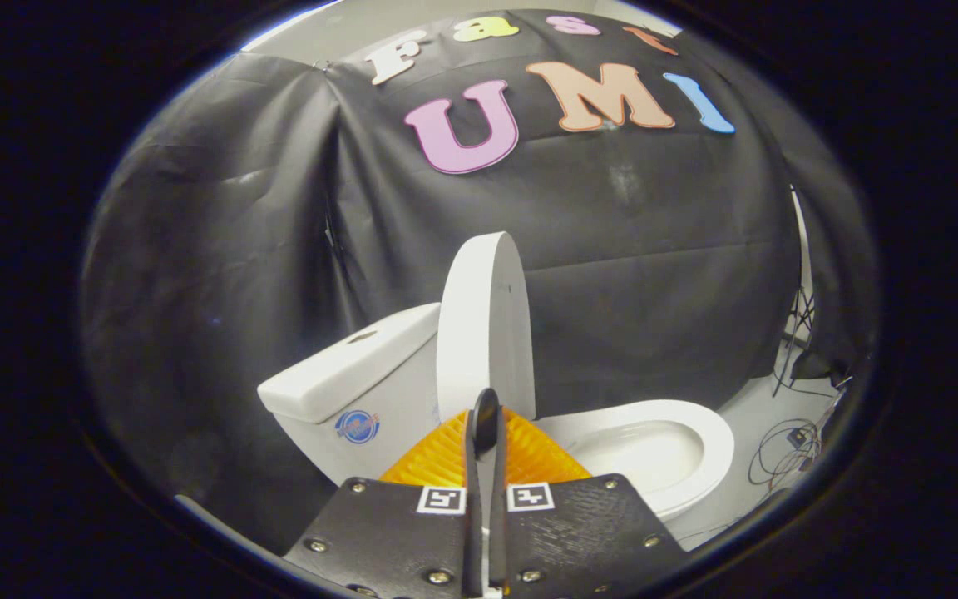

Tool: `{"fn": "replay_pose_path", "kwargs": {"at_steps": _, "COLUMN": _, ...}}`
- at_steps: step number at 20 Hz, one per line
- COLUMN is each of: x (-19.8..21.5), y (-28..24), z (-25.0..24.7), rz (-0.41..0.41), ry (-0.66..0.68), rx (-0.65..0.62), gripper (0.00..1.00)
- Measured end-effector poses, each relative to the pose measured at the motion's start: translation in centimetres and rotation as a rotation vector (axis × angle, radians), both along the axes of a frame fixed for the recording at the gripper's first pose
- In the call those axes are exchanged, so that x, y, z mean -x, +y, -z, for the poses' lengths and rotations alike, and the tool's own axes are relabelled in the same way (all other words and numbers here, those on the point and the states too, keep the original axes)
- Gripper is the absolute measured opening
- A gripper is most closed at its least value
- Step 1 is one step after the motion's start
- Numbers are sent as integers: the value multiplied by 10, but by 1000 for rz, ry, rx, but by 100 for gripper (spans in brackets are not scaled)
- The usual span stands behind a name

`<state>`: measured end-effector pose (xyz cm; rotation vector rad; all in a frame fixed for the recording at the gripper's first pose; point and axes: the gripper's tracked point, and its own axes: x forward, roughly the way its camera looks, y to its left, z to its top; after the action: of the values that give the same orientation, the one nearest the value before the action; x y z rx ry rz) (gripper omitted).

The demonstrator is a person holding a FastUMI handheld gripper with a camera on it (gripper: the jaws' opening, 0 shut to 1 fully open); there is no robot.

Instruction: Open the toilet lid.

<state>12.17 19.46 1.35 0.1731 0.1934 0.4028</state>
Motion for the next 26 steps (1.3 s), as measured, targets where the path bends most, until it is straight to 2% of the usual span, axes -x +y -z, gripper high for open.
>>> {"fn": "replay_pose_path", "kwargs": {"at_steps": 11, "x": 5, "y": 14, "z": 2, "rz": -52, "ry": -30, "rx": 39, "gripper": 4}}
{"fn": "replay_pose_path", "kwargs": {"at_steps": 20, "x": -4, "y": 17, "z": 4, "rz": -59, "ry": -126, "rx": 144, "gripper": 5}}
{"fn": "replay_pose_path", "kwargs": {"at_steps": 26, "x": -4, "y": 21, "z": 3, "rz": -63, "ry": -134, "rx": 126, "gripper": 5}}
